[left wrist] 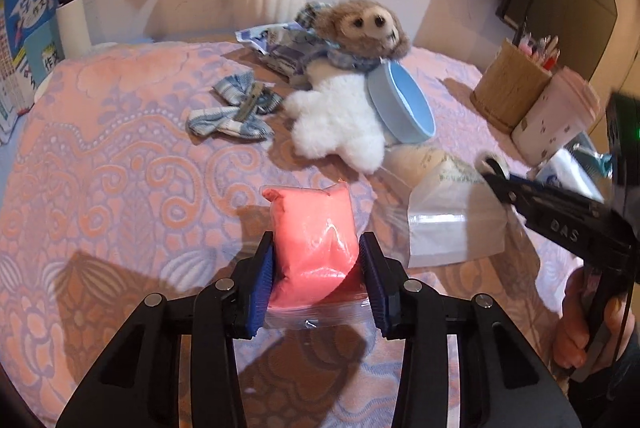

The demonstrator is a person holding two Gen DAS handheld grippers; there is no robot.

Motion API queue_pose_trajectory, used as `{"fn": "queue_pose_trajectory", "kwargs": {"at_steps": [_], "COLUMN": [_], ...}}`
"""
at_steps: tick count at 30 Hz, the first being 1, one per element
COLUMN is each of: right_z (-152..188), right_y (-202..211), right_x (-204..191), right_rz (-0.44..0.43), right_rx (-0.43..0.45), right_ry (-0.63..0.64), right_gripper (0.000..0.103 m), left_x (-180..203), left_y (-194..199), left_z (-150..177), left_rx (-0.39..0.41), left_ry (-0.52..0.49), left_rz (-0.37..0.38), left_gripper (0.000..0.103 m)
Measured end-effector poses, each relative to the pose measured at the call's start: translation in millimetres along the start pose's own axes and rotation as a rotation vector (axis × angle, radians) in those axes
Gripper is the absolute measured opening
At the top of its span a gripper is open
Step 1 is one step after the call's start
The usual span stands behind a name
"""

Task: Organize soft objects
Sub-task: 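Grasp the pink packet with the left tool while the right tool grasps the tape roll, then carry packet and tape roll to the woven basket and open both tools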

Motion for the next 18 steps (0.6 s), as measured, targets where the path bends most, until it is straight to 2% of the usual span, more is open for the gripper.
{"fn": "queue_pose_trajectory", "kwargs": {"at_steps": [2, 7, 14, 18], "right_z": [3, 2, -14, -17], "right_y": [7, 36, 87, 117], "right_x": [9, 27, 47, 71], "right_rz": [-0.008, -0.021, -0.006, 0.087], "right_rx": [-0.009, 0.030, 0.143, 0.229], "right_ry": [-0.029, -0.072, -0.090, -0.081], "right_gripper": [0.027, 0.027, 0.027, 0.027], "left_x": [-1, 11, 69, 108], "left_y": [10, 42, 75, 86], "left_z": [-6, -26, -54, -72], "left_rx": [0.033, 0.118, 0.204, 0.222], "left_ry": [0.002, 0.012, -0.072, -0.117], "left_rz": [-0.010, 0.052, 0.158, 0.228], "left_gripper": [0.038, 0.038, 0.038, 0.038]}}
Point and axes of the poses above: each gripper's, at about its wrist camera, not at the fingertips, and y roughly against the way its jaws point, x to its right, z to its underside, the point moved 3 cm from there along -y, roughly the way its jaws point, and after that the axes turned 2 degrees about z, right-handed, at the moved point
